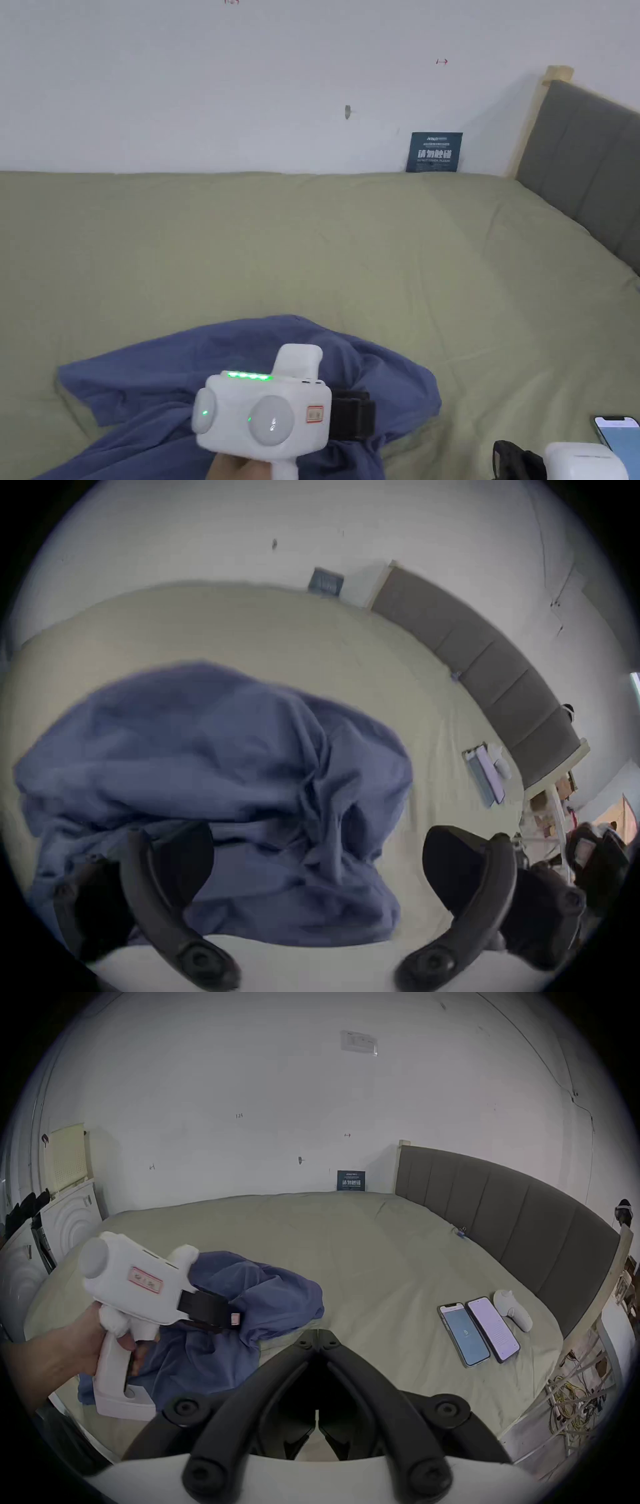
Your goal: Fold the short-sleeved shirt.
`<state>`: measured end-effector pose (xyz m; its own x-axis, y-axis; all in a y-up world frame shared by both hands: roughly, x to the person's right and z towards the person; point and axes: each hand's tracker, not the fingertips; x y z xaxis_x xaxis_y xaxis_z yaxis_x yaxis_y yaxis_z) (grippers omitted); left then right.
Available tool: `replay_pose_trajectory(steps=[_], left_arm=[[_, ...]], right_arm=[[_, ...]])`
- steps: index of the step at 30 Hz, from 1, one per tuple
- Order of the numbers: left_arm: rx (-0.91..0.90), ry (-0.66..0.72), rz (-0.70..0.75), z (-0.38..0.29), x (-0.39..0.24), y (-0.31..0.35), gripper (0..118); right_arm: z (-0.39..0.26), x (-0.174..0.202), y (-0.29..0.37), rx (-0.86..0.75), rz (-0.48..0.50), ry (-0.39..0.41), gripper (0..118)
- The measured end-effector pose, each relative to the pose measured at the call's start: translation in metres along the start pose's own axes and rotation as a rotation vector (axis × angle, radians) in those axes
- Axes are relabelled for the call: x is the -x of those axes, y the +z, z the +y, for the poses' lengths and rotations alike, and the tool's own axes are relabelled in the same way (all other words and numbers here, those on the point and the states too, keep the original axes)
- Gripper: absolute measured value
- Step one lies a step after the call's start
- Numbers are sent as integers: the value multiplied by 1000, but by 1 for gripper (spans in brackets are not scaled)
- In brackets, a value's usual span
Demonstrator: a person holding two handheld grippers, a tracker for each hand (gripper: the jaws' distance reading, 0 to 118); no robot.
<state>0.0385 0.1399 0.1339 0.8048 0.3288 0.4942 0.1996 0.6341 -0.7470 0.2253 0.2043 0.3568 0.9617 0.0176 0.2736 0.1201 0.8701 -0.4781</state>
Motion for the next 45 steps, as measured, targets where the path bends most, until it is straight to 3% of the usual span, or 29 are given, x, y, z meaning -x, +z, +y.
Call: replay_pose_trajectory(steps=[5, 7, 9, 10, 16, 21, 28, 34, 35, 36, 38, 40, 42, 44, 45], left_arm=[[-265, -94, 152, -20, 8, 154, 118], [-346, -111, 239, -43, 14, 214, 107], [-354, -129, 255, -68, 23, 260, 11], [-382, -101, 309, -84, 27, 278, 0], [-532, 6, 519, -138, 48, 343, 0], [-580, 101, 545, -153, 67, 364, 0], [-332, 250, 487, -132, 161, 333, 0], [-86, 355, 491, -117, 255, 264, 0], [-58, 349, 497, -115, 264, 253, 9], [-1, 342, 486, -113, 273, 242, 33], [87, 336, 479, -116, 289, 216, 106], [137, 297, 576, -118, 296, 196, 108], [211, 235, 636, -123, 299, 178, 102], [228, 231, 604, -125, 299, 168, 99], [215, 238, 622, -125, 293, 174, 88]], right_arm=[[9, 12, 23, -52, 30, 15, 0], [10, 18, 35, -78, 43, 13, 0], [8, 24, 44, -92, 56, 18, 0], [7, 28, 48, -100, 61, 23, 0], [4, 47, 68, -115, 107, 1, 0], [5, 61, 77, -130, 122, 34, 0], [5, 78, 64, -104, 151, 58, 0], [-2, 94, 37, -40, 165, 97, 0], [-3, 96, 33, -29, 163, 101, 0], [-5, 98, 31, -25, 161, 105, 0], [-6, 100, 25, -16, 156, 110, 0], [-8, 99, 19, 2, 161, 99, 0], [-12, 99, 14, 17, 160, 97, 0], [-15, 98, 10, 35, 157, 104, 0], [-17, 97, 8, 39, 157, 105, 0]])
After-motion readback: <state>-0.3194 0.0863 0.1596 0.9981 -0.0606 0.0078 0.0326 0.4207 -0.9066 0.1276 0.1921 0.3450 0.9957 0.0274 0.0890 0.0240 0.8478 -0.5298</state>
